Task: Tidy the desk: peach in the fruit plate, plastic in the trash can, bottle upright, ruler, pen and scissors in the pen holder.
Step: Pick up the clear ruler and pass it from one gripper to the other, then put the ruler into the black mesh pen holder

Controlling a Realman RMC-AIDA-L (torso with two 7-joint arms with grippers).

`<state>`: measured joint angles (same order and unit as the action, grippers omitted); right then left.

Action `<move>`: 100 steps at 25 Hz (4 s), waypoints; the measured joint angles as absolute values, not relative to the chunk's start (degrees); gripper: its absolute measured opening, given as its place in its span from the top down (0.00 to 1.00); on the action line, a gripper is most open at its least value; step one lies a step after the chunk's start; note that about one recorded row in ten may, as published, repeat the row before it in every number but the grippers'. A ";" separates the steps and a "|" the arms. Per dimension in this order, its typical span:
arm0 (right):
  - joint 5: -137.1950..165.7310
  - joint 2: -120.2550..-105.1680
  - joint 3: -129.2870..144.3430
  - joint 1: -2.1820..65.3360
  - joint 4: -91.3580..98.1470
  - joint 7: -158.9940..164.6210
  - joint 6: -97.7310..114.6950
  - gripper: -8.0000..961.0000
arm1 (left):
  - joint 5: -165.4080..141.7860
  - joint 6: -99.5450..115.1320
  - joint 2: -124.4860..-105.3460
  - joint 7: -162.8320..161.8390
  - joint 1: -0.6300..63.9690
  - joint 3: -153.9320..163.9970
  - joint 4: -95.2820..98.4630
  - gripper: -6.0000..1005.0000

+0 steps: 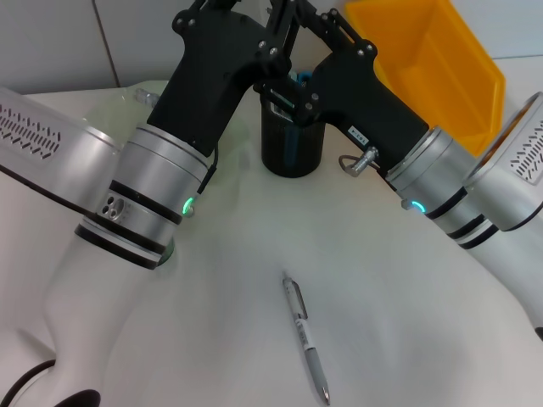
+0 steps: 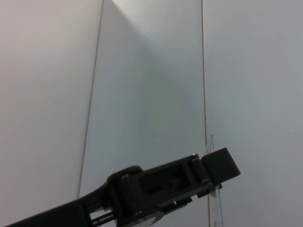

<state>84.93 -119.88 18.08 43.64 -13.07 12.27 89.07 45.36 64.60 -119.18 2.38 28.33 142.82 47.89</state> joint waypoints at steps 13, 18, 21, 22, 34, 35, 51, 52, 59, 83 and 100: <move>85.09 -119.88 18.02 43.85 -13.43 11.77 89.36 0.59 | 45.35 65.54 -119.18 2.37 28.18 143.45 47.92 0.49; 85.09 -119.88 18.01 43.82 -13.45 11.63 89.41 0.68 | 45.35 65.64 -119.18 2.37 28.15 143.48 47.91 0.49; 85.09 -119.88 18.01 43.52 -13.45 11.61 89.80 0.73 | 45.35 65.65 -119.18 2.32 28.16 143.55 47.95 0.48; 85.09 -119.88 18.01 43.45 -13.45 11.61 89.87 0.75 | 45.35 65.65 -119.18 2.32 28.16 143.55 47.95 0.48; 85.15 -119.88 18.20 43.43 -13.68 11.60 89.94 0.91 | 45.36 65.65 -119.18 2.03 28.29 143.70 47.99 0.47; 85.16 -119.88 18.20 43.48 -13.78 11.59 89.85 0.92 | 45.36 65.64 -119.18 1.98 28.29 143.71 47.99 0.47; 85.21 -119.87 18.43 43.33 -13.57 11.60 89.78 0.99 | 44.34 65.27 -119.22 1.69 29.34 144.32 47.72 0.45; 85.21 -119.87 18.43 43.33 -13.57 11.60 89.78 0.99 | 44.34 65.27 -119.22 1.69 29.34 144.32 47.72 0.45; 85.21 -119.88 18.53 43.17 -13.53 11.81 89.83 0.98 | 44.33 65.48 -119.20 1.67 29.13 144.50 47.76 0.36; 85.17 -119.28 20.13 40.90 7.26 38.37 84.88 0.99 | -18.13 68.17 -113.79 -49.25 11.24 118.28 55.21 0.19; 85.05 -119.68 24.55 46.19 6.72 38.56 71.74 0.97 | -75.21 77.97 -116.64 -84.28 12.80 89.98 55.99 0.20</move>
